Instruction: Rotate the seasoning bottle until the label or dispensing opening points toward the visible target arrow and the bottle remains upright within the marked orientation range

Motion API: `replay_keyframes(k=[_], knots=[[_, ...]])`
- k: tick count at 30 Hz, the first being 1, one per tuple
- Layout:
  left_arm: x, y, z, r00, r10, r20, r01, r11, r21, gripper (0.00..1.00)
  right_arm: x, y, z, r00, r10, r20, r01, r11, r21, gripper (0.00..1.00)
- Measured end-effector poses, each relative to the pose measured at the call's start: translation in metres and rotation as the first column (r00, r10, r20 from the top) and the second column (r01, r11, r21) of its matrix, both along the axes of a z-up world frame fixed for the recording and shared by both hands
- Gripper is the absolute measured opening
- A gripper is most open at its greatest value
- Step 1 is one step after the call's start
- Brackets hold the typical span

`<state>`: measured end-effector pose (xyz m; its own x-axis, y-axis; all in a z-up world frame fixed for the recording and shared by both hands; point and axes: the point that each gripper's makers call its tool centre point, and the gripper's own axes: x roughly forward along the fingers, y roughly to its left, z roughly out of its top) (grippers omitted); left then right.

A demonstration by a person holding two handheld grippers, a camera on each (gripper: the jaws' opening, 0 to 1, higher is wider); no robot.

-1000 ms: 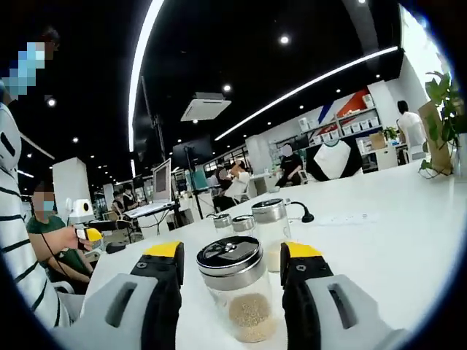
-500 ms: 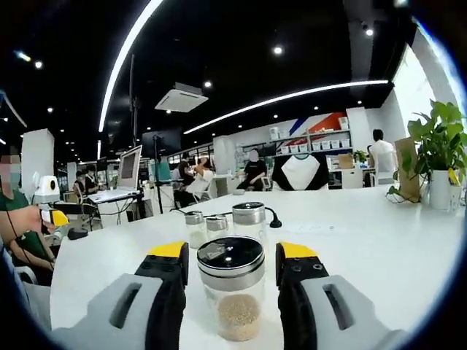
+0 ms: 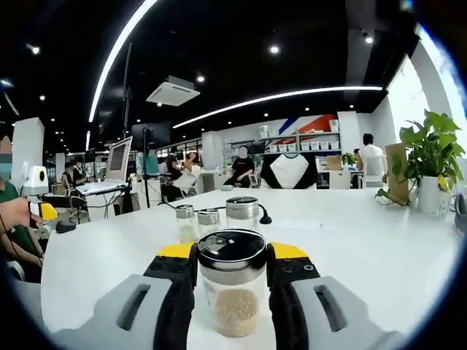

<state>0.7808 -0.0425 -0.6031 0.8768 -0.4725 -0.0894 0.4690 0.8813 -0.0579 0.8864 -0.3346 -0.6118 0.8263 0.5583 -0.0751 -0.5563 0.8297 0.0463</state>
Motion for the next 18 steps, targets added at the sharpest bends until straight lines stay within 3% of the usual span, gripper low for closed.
replay_keyframes(k=[18], knots=[[-0.0018, -0.001, -0.0027, 1.0, -0.003, -0.004, 0.003, 1.0, -0.006, 0.99, 0.0016, -0.0039, -0.0018, 0.997, 0.08, -0.002, -0.08, 0.997, 0.015, 0.36]])
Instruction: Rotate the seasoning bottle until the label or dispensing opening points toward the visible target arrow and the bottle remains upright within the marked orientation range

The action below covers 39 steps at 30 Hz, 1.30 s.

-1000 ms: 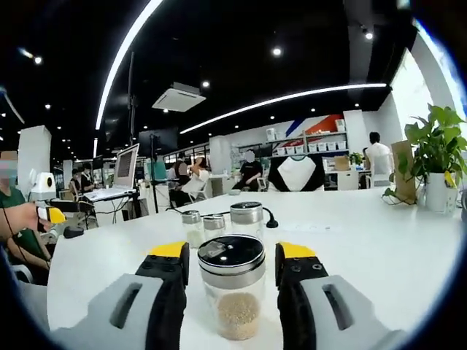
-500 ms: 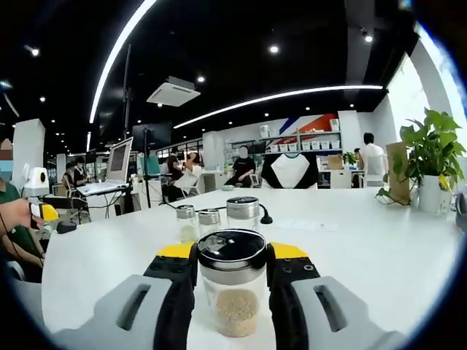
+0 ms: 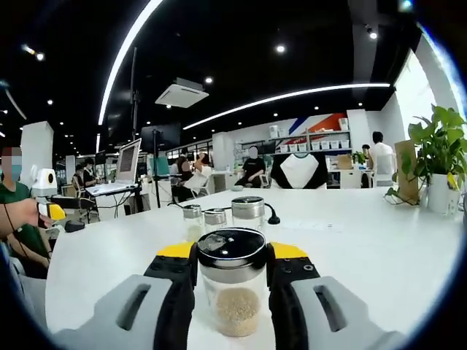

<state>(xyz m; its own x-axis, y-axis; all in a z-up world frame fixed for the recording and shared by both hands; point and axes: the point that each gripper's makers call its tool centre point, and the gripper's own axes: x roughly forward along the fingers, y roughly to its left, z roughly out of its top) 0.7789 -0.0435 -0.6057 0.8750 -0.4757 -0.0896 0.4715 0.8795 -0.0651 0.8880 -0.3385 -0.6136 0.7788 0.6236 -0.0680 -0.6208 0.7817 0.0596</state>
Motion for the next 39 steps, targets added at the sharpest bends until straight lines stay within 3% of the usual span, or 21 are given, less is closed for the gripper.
replay_keyframes(k=[9, 23, 39], knots=[[-0.001, -0.001, -0.001, 1.0, -0.005, -0.005, 0.005, 1.0, 0.007, 0.99, -0.004, 0.002, -0.003, 0.995, 0.086, -0.052, -0.084, 0.996, 0.038, 0.36], [0.001, -0.014, 0.004, 0.999, -0.053, 0.005, 0.053, 0.998, 0.03, 1.0, -0.004, 0.005, -0.004, 0.978, 0.2, -0.051, -0.199, 0.98, 0.026, 0.36], [-0.001, -0.015, 0.008, 0.998, -0.055, 0.016, 0.055, 0.998, 0.016, 1.0, -0.006, 0.007, -0.004, 0.943, 0.331, -0.047, -0.328, 0.943, 0.052, 0.36]])
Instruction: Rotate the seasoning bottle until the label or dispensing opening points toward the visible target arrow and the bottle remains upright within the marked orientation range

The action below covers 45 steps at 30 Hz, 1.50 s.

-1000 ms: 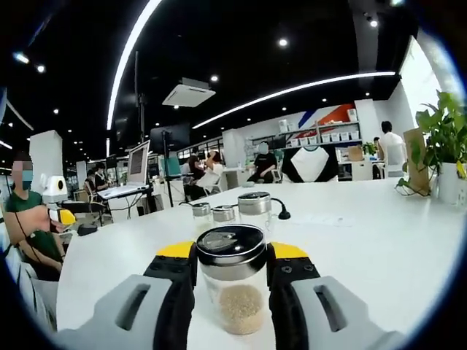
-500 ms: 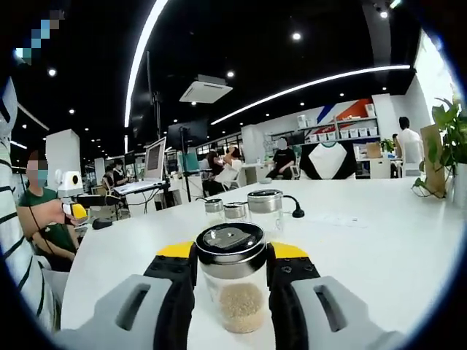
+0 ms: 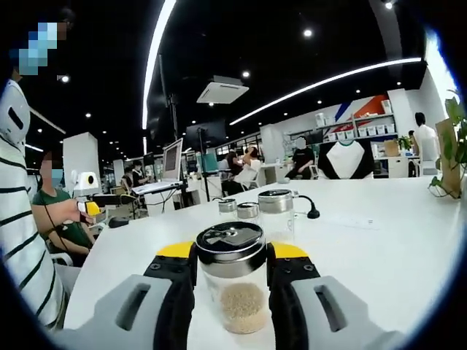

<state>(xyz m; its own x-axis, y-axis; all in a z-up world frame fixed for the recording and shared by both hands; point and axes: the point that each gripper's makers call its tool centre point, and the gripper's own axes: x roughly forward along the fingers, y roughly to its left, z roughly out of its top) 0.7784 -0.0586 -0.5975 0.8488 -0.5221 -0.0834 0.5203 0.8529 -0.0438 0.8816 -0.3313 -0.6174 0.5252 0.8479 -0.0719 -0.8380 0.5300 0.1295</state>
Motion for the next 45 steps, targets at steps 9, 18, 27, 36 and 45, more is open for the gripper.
replay_keyframes(k=[9, 18, 27, 36, 45], knots=[[0.0, 0.007, 0.002, 1.0, 0.009, 0.007, -0.009, 1.0, -0.002, 1.0, 0.002, -0.007, 0.01, 0.993, -0.115, 0.019, 0.114, 0.993, 0.033, 0.41], [0.002, 0.012, 0.005, 1.0, 0.022, 0.019, -0.021, 0.999, -0.032, 1.0, -0.003, -0.004, 0.015, 0.982, -0.188, -0.022, 0.188, 0.982, -0.012, 0.42], [-0.001, 0.014, 0.006, 1.0, 0.022, 0.021, -0.021, 0.999, -0.025, 1.0, 0.006, -0.009, 0.013, 0.932, -0.361, -0.011, 0.36, 0.932, -0.044, 0.53], [-0.002, 0.016, 0.007, 0.999, 0.027, 0.023, -0.026, 0.999, -0.021, 1.0, 0.015, -0.005, 0.002, 0.899, -0.438, -0.019, 0.434, 0.896, -0.089, 0.51], [-0.002, 0.019, 0.003, 0.999, 0.038, 0.015, -0.038, 0.999, -0.023, 1.0, 0.014, 0.001, 0.001, 0.916, -0.399, -0.037, 0.395, 0.915, -0.085, 0.4]])
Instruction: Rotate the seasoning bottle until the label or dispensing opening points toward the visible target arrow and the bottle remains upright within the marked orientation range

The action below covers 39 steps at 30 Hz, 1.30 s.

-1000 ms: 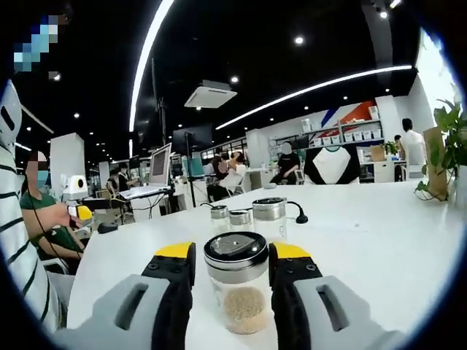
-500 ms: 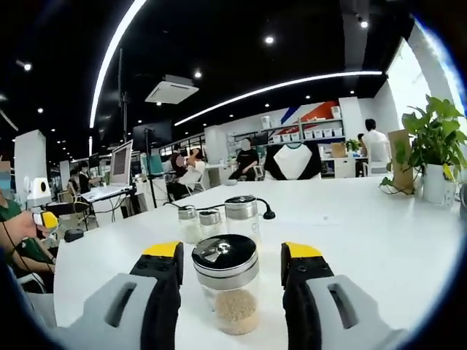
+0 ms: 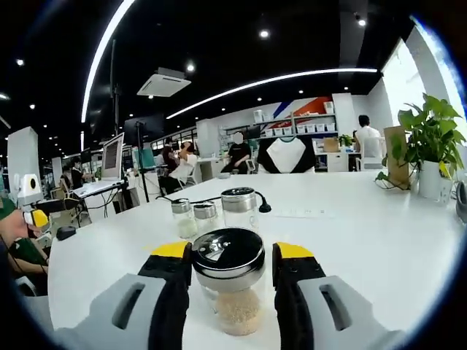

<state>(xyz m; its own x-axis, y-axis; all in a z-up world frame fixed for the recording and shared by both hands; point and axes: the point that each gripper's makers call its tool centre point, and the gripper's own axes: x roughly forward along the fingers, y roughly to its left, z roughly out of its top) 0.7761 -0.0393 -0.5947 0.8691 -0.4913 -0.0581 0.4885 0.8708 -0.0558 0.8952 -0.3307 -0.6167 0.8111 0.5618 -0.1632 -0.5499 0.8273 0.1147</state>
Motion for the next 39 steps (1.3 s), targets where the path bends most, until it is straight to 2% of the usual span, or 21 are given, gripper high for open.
replay_keyframes(k=[20, 27, 35, 39], knots=[[0.0008, -0.0016, -0.0047, 1.0, 0.001, -0.01, -0.002, 1.0, -0.017, 0.99, -0.0012, -0.0029, 0.0005, 0.996, 0.086, 0.019, -0.086, 0.996, 0.011, 0.39], [0.0002, -0.0052, -0.0037, 1.0, -0.012, -0.011, 0.011, 1.0, -0.029, 0.99, -0.0031, -0.0003, -0.0008, 0.989, 0.147, 0.019, -0.147, 0.989, -0.004, 0.38], [0.0003, -0.0048, -0.0004, 1.0, -0.013, -0.006, 0.013, 1.0, -0.025, 0.99, -0.0059, 0.0023, -0.0014, 0.97, 0.242, 0.022, -0.242, 0.97, -0.012, 0.38], [0.0009, -0.0049, 0.0015, 1.0, -0.013, -0.003, 0.013, 1.0, -0.023, 0.99, -0.0068, 0.0029, -0.0017, 0.964, 0.264, 0.027, -0.263, 0.965, -0.017, 0.38]])
